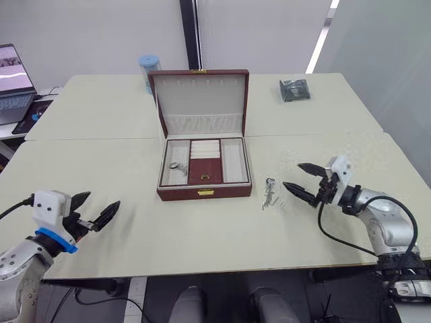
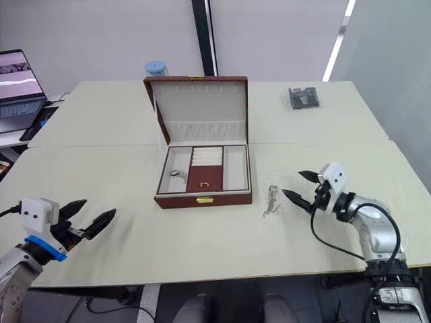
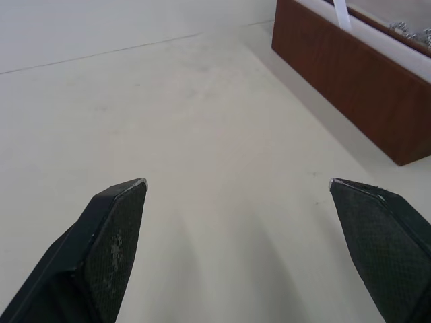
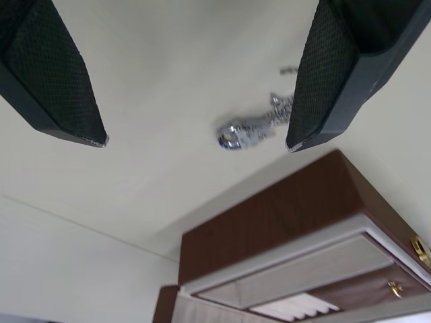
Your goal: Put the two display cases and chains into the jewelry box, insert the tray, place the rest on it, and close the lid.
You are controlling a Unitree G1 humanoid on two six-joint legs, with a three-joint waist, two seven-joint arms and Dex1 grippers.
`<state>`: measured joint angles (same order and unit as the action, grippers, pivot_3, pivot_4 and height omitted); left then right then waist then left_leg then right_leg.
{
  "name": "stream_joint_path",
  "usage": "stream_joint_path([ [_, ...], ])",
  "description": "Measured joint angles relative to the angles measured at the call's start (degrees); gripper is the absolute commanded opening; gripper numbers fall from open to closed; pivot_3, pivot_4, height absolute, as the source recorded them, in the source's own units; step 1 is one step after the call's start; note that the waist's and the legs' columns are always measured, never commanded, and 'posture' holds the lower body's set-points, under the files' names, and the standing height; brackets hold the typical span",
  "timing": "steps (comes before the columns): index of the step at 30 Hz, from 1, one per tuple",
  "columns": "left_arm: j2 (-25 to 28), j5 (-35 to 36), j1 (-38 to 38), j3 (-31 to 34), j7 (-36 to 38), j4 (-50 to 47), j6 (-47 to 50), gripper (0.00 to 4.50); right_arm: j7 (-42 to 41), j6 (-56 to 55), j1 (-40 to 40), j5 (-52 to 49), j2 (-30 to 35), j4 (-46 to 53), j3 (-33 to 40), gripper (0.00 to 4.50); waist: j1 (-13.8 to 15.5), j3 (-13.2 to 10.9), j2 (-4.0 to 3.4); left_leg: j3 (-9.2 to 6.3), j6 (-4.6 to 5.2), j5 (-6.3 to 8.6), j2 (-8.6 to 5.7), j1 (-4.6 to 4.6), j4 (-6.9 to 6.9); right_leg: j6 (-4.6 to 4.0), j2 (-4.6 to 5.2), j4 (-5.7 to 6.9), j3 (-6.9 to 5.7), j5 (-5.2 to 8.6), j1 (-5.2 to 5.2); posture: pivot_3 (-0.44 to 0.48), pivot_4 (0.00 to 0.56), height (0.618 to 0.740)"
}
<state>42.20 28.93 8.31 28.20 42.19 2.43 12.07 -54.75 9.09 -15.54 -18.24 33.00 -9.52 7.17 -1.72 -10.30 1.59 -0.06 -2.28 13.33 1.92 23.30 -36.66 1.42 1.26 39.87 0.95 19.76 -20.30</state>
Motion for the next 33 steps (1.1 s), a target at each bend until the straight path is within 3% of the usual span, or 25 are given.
stream_joint_path([
  [5, 4.1, -0.9, -2.5, 1.5, 2.6, 5.6, -0.4, 4.5, 0.1, -2.6, 4.5, 0.1, 3.2, -2.3, 3.5, 4.48, -0.2, 0.0, 0.0, 0.06, 0.0, 0.0, 0.0, -0.03, 0.0, 0.0, 0.01, 0.0, 0.05, 0.0, 0.01, 0.0, 0.15, 0.74],
  [13, 5.7, -1.9, -3.9, 1.5, 4.9, 9.5, -1.3, 4.5, 0.3, -4.0, 8.3, 0.0, 4.7, -3.4, 6.5, 4.48, 0.0, 0.0, 0.0, 0.05, 0.0, 0.0, 0.01, -0.07, 0.02, 0.01, 0.02, -0.01, 0.03, 0.0, 0.05, 0.0, 0.15, 0.74],
  [33, 5.2, -2.7, -1.7, 2.6, 6.5, 6.2, -2.6, 4.5, 5.0, -1.9, 12.2, -1.8, 2.8, 1.7, 7.4, 4.48, 0.0, 0.0, 0.0, 0.07, 0.0, 0.0, 0.02, -0.13, 0.02, 0.01, 0.04, 0.02, 0.05, 0.0, 0.09, 0.0, 0.15, 0.74],
])
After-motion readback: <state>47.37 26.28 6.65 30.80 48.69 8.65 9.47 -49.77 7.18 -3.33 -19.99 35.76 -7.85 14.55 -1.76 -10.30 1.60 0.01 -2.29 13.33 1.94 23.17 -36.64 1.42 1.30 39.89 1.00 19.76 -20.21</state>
